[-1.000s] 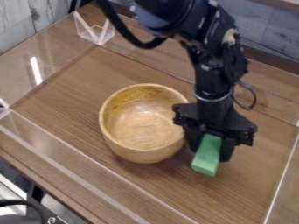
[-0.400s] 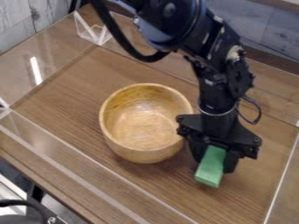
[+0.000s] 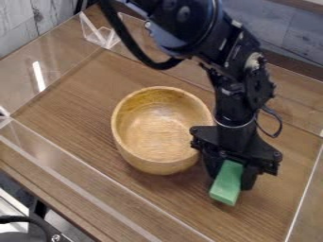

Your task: Move green stick from inside the wooden bowl to the table next to it

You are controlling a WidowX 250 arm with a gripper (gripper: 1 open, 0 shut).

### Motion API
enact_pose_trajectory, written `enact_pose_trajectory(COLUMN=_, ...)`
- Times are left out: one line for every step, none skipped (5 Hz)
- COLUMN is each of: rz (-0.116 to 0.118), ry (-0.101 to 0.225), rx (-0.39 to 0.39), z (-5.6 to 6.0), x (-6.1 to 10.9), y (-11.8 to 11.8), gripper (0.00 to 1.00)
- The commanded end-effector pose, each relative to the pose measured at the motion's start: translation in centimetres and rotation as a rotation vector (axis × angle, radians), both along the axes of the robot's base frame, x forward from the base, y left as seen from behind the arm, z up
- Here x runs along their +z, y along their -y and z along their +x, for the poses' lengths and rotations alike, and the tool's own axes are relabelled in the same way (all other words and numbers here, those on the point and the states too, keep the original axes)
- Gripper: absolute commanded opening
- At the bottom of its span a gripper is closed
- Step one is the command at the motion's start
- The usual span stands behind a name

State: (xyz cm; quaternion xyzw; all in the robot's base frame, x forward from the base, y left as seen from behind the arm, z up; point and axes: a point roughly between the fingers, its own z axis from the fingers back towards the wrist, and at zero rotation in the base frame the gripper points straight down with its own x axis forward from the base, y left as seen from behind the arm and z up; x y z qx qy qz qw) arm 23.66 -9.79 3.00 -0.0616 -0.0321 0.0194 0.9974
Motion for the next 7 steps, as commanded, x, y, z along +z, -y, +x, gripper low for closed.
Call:
enact_pose_trajectory(rz=0.001, ry=0.006, rx=-0.005, z=0.05, x=0.30, y=0.13, gripper=0.00)
enact_pose_trajectory(rz=0.006, ry=-0.002, rx=-0.005, z=-0.05, x=0.23, y=0.01, gripper=0.00)
enact_pose_trajectory(rz=0.010, ry=-0.009, rx=-0.005, z=-0.13, x=0.17, y=-0.11, gripper=0.00)
enact_pose_trajectory(rz=0.013, ry=-0.015, rx=-0.004, z=-0.19, x=0.13, y=-0.24, gripper=0.00)
enact_pose_trajectory(rz=0.017, ry=-0.021, rx=-0.004, z=-0.23, x=0.11, y=-0.39, gripper=0.00)
enact_pose_trajectory(rz=0.020, ry=-0.027, rx=-0.002, z=-0.25, x=0.07, y=-0.53, gripper=0.00)
enact_pose_trajectory(rz=0.022, ry=-0.031, rx=0.000, z=-0.23, x=0.02, y=-0.68, gripper=0.00)
